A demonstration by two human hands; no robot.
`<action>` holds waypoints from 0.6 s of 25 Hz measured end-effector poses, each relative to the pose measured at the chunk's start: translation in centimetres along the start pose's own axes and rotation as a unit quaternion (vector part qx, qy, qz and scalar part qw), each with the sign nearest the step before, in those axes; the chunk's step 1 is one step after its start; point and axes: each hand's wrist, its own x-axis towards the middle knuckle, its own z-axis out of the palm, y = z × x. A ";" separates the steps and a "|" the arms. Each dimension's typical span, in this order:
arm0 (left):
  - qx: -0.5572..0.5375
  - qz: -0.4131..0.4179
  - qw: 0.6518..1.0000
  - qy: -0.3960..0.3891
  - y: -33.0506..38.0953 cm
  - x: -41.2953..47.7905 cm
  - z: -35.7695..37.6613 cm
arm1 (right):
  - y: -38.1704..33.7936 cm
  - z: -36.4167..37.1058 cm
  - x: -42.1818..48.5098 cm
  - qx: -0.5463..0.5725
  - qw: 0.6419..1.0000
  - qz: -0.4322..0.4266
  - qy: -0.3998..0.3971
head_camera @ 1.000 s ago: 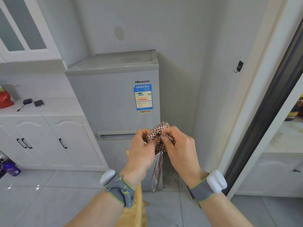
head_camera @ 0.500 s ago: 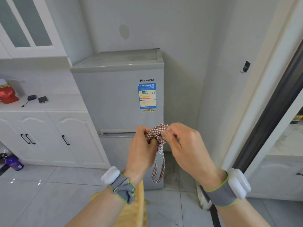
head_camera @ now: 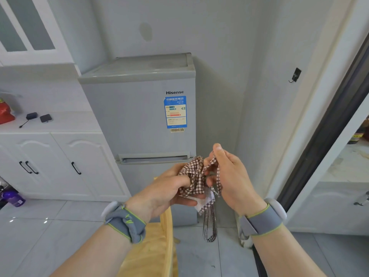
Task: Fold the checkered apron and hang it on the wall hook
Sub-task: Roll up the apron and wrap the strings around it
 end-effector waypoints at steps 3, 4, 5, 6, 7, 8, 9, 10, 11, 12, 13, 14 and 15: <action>-0.093 -0.068 0.989 -0.098 0.2 0.2 -0.5 | 0.3 0.6 -0.7 -0.041 0.998 -0.015 -0.041; -0.094 -0.072 0.989 -0.094 0.1 0.3 -0.7 | 0.3 0.8 -1.0 -0.039 0.998 -0.006 -0.050; -0.096 -0.068 0.990 -0.083 0.0 0.5 -0.7 | 0.2 1.0 -1.3 -0.023 0.998 0.007 -0.055; -0.114 -0.063 0.989 -0.067 -0.2 0.5 -0.6 | 0.2 0.9 -1.4 0.020 0.998 0.020 -0.057; -0.143 -0.061 0.987 -0.044 -0.4 0.6 -0.6 | 0.1 0.8 -1.3 0.082 0.994 0.032 -0.059; -0.174 -0.059 0.983 -0.010 -0.6 0.8 -0.7 | 0.2 0.6 -1.3 0.146 0.987 0.046 -0.059; -0.200 -0.051 0.978 0.023 -0.7 0.8 -0.9 | 0.3 0.3 -1.3 0.196 0.977 0.059 -0.059; -0.218 -0.038 0.974 0.046 -0.7 0.8 -0.9 | 0.6 -0.1 -1.1 0.230 0.969 0.071 -0.059; -0.230 -0.024 0.971 0.058 -0.7 0.7 -0.9 | 0.9 -0.2 -1.1 0.250 0.963 0.087 -0.060; -0.246 -0.008 0.967 0.067 -0.6 0.5 -0.8 | 1.4 -0.4 -1.1 0.255 0.960 0.098 -0.060; -0.264 0.008 0.962 0.076 -0.5 0.4 -0.6 | 1.8 -0.5 -1.1 0.254 0.960 0.108 -0.059; -0.281 0.021 0.956 0.080 -0.4 0.1 -0.4 | 2.2 -0.7 -1.2 0.252 0.959 0.116 -0.057; -0.298 0.028 0.951 0.075 -0.2 -0.3 -0.1 | 2.7 -1.1 -1.1 0.255 0.957 0.124 -0.055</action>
